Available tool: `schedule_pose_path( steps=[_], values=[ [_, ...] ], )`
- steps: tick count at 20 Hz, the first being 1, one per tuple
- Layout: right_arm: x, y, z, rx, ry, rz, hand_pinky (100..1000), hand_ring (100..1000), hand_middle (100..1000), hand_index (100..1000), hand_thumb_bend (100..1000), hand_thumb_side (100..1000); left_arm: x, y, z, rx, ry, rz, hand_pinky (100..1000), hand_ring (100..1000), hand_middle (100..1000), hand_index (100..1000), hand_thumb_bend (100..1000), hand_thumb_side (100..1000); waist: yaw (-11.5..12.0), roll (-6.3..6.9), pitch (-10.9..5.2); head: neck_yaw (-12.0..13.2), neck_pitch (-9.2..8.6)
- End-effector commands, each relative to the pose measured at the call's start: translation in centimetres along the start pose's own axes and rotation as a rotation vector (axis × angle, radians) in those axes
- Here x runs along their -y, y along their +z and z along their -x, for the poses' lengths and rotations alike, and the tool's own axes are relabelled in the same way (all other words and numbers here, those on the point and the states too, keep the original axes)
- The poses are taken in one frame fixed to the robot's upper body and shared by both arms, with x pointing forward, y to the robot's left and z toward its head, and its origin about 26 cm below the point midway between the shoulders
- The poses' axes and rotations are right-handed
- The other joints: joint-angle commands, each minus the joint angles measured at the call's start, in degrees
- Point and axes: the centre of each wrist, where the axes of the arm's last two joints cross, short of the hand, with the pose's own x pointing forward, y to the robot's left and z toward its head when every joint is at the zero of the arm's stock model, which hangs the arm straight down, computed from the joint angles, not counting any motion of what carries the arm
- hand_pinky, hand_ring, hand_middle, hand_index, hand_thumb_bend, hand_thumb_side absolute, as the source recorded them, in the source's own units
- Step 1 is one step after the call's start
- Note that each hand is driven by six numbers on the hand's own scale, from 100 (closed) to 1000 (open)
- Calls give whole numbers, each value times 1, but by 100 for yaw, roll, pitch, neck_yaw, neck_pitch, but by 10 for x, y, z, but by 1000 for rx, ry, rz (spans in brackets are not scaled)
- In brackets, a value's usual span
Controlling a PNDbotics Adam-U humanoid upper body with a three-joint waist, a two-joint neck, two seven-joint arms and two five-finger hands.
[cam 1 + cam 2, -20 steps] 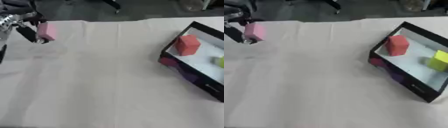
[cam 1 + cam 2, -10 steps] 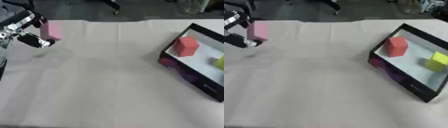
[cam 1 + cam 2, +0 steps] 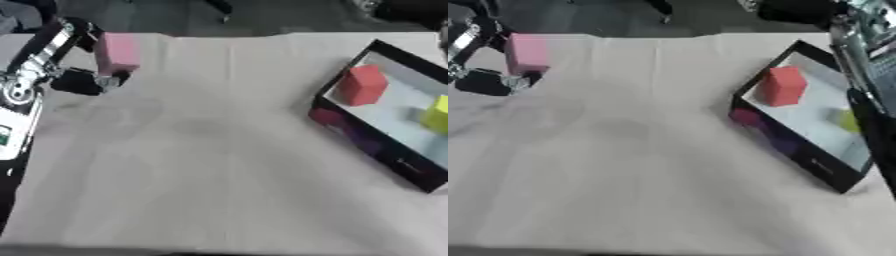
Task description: Pick up the objects with one hand, pass them to the other hand, and then place them into the box on the other side of the table.
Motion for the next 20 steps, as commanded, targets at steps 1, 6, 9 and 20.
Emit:
schedule_pose_path(
  steps=[1, 6, 9, 20],
  values=[
    [-5, -16, -6, 31, 44, -47, 972, 1000, 1000, 1000, 100, 272, 4, -2, -11, 42, 15, -44, 691, 591, 604, 577, 100, 100, 29, -23, -234, -91, 16],
    [-21, -37, -9, 50, 98, -139, 972, 1000, 1000, 1000, 100, 208, 23, 3, -11, 66, 54, -58, 674, 586, 600, 578, 100, 100, 64, -42, -234, -155, 22],
    [-31, -46, -10, 54, 135, -179, 970, 1000, 1000, 1000, 100, 190, 32, 4, -16, 88, 74, -71, 668, 582, 596, 577, 100, 100, 105, -65, -224, -193, 2],
    [-59, -58, -12, 105, 177, -346, 977, 1000, 1000, 1000, 100, 165, 60, 2, -40, 163, 102, -82, 664, 577, 593, 581, 100, 100, 230, -87, -218, -221, -7]
  ],
)
